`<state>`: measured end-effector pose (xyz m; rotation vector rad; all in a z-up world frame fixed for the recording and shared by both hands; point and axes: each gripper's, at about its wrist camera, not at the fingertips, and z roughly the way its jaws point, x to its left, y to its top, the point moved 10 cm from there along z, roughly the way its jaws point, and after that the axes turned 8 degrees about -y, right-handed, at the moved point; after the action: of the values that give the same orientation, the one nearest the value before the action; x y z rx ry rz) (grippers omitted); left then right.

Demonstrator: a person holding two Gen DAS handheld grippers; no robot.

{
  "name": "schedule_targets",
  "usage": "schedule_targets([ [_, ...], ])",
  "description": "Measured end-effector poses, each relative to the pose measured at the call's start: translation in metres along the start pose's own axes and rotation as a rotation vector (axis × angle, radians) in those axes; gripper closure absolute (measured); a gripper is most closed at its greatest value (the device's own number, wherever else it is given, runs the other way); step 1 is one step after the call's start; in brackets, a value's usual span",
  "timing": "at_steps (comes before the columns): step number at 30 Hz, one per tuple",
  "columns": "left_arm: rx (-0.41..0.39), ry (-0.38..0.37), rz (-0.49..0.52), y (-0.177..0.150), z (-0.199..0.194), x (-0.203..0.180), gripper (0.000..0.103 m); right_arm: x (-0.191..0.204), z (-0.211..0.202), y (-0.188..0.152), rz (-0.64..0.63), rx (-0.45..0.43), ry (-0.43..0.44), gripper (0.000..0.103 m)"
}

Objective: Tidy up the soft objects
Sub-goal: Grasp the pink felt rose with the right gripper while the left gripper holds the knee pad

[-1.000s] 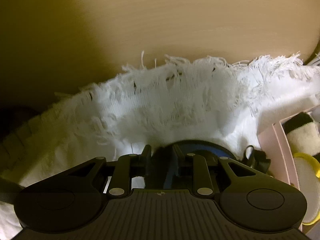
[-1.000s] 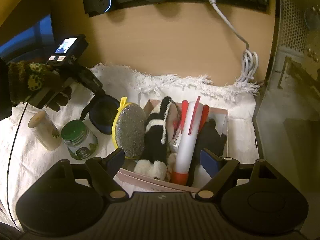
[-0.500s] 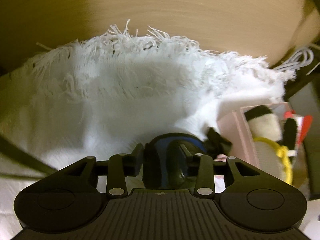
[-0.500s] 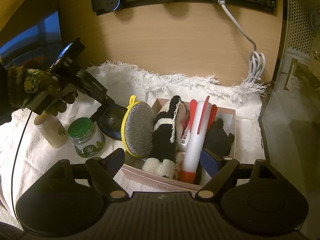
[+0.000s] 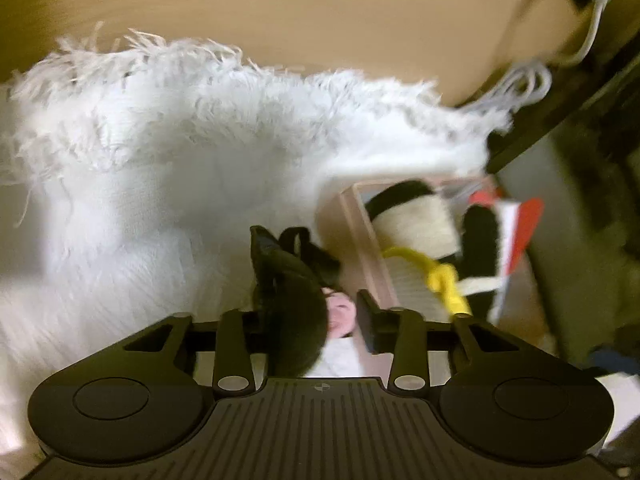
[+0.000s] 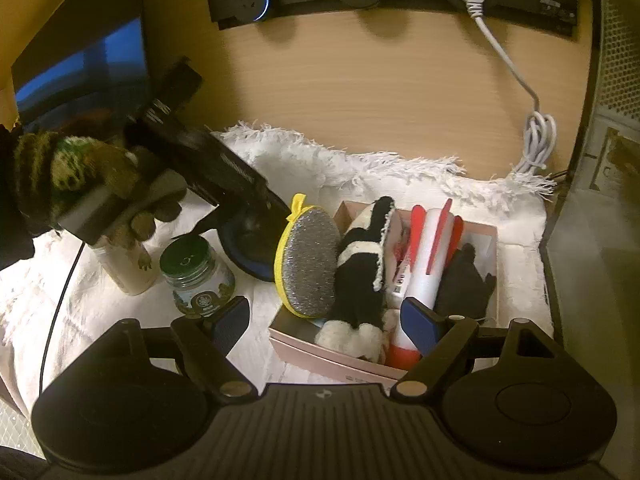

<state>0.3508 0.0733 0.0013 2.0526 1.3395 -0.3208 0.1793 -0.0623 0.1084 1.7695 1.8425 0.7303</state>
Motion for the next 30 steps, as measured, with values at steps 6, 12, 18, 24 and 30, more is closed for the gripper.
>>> schedule_targets([
  [6,0.004,0.064,-0.001,-0.002,0.016,0.007,0.079,-0.012,-0.007,0.006,-0.005,-0.006,-0.060,0.021],
  [12,-0.134,0.077,0.022,0.000,-0.014,0.006,0.079,0.016,-0.001,0.036,-0.053,-0.002,-0.025,0.057],
  [18,-0.311,0.026,0.031,-0.007,-0.095,0.001,0.079,0.087,0.040,0.049,-0.127,0.074,0.078,0.064],
  [24,-0.445,0.034,0.018,-0.030,-0.170,0.006,0.079,0.071,0.106,0.067,-0.081,0.156,-0.060,0.065],
  [30,-0.511,0.000,-0.011,-0.058,-0.211,0.014,0.079,-0.033,0.125,0.028,0.041,0.228,-0.347,0.065],
])
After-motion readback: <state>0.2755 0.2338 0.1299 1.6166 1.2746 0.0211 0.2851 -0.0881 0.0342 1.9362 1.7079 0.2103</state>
